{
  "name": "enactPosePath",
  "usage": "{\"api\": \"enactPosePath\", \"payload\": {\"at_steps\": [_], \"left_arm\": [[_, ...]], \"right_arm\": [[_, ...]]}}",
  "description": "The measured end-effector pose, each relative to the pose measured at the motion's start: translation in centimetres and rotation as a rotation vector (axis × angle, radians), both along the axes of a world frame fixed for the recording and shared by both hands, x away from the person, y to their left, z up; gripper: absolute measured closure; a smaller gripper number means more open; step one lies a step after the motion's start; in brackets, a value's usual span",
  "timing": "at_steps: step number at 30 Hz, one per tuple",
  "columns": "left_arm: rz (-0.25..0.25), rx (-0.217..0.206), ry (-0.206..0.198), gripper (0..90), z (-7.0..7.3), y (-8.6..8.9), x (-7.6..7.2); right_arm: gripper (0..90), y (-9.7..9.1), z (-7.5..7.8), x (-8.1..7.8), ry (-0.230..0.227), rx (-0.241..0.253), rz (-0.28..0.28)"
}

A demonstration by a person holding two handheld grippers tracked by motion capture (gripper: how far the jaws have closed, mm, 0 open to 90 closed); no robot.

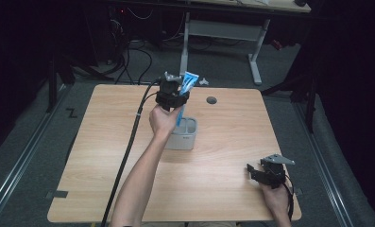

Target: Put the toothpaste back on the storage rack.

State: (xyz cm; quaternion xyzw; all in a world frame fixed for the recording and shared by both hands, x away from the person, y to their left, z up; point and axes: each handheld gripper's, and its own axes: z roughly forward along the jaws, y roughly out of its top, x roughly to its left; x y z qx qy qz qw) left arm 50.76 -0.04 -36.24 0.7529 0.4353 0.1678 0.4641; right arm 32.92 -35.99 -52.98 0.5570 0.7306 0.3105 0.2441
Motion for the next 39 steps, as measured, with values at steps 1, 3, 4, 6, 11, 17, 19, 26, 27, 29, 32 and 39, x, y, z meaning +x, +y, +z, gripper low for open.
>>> {"api": "enactPosePath", "payload": {"at_steps": [1, 3, 4, 6, 11, 17, 19, 26, 27, 29, 32, 39], "left_arm": [[0.000, 0.002, 0.000, 72.9, -0.1, 0.0, 0.0], [0.002, 0.006, -0.003, 72.8, -0.2, -0.1, 0.1], [0.003, 0.008, -0.005, 72.8, -0.2, -0.1, 0.1], [-0.003, 0.024, -0.009, 72.6, -0.5, -0.3, 0.0], [-0.002, 0.019, 0.001, 72.3, -0.8, -0.1, 0.0], [-0.002, 0.023, 0.013, 72.1, -1.3, 0.3, 0.0], [-0.003, 0.026, 0.017, 71.9, -1.4, 0.4, -0.1], [-0.009, 0.024, 0.021, 71.5, -1.8, 0.4, -0.2], [-0.009, 0.027, 0.022, 71.4, -1.9, 0.4, -0.2], [-0.011, 0.027, 0.022, 71.4, -2.0, 0.4, -0.2], [-0.013, 0.030, 0.023, 71.2, -2.2, 0.5, -0.3], [-0.016, 0.049, 0.028, 70.9, -2.5, 0.7, -0.4]], "right_arm": [[35.6, 0.0, 0.0, 0.0, 0.000, 0.000, 0.000], [35.6, 0.0, 0.0, 0.0, -0.001, -0.002, 0.002], [35.6, 0.0, 0.0, 0.0, -0.001, -0.002, 0.002], [35.6, 0.0, 0.0, 0.0, 0.000, 0.000, 0.000], [35.6, 0.0, 0.0, 0.0, -0.001, -0.002, 0.003], [35.6, 0.0, 0.0, 0.0, -0.001, -0.002, 0.004], [35.6, 0.0, 0.0, 0.0, -0.001, -0.002, 0.003], [35.6, 0.0, 0.0, 0.0, 0.000, 0.000, 0.001], [35.6, 0.0, 0.0, 0.0, 0.001, 0.001, 0.001], [35.6, 0.0, 0.0, 0.0, 0.000, 0.001, 0.001], [35.6, 0.0, 0.0, 0.0, 0.000, 0.000, 0.001], [35.6, 0.0, 0.0, 0.0, -0.001, -0.002, 0.003]]}}
